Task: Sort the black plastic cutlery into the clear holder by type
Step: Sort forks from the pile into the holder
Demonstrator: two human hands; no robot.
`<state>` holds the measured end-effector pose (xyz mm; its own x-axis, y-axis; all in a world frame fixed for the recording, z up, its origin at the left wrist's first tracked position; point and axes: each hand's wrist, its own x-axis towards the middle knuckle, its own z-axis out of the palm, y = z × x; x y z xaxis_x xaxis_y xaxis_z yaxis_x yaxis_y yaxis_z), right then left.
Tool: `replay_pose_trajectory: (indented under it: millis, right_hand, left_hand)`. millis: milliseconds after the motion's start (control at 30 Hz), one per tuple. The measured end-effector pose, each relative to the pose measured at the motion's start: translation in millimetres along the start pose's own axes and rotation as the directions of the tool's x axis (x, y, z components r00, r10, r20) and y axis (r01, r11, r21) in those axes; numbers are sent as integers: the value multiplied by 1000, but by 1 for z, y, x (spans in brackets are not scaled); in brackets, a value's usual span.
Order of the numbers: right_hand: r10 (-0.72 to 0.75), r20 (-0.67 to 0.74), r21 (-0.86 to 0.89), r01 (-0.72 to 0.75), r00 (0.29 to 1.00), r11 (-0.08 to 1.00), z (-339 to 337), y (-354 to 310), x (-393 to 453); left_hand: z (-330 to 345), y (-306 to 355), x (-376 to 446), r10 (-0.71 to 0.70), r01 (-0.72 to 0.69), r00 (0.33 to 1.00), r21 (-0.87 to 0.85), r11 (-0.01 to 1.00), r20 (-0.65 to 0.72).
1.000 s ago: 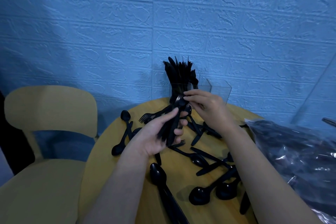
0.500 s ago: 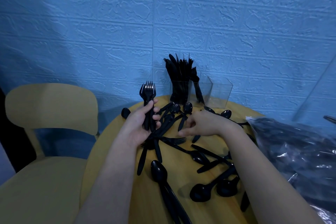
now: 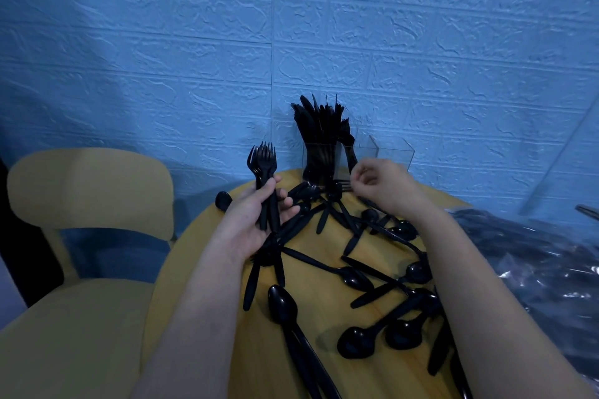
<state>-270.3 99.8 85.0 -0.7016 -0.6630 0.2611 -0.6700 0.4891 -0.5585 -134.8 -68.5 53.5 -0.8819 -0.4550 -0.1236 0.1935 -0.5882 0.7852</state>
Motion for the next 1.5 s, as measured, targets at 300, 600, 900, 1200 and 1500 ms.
replay_pose_trajectory:
  millis: [300,600,900,1200,1500]
  right_hand:
    - [-139,-240,254,200,961,946,-18,-5,-4]
    - [-123,-300,222,195,946,955,15,-15,4]
    - [158,32,459,-155,987,875,16,-8,4]
    - [26,305,768,-262,952,584,-27,1,14]
    - [279,-87,787,-106,956,608,-93,28,77]
  left_hand:
    - [5,3,-6,21,-20,997,-5,1000,68]
    - [28,-24,-17,-213,129,905,240,962,367]
    - [31,-28,-14,-244,135,889,288,948,388]
    - [82,-5,6,-334,9,807,554,832,487]
    - [116,1,97,183,-423,902,884,197,391]
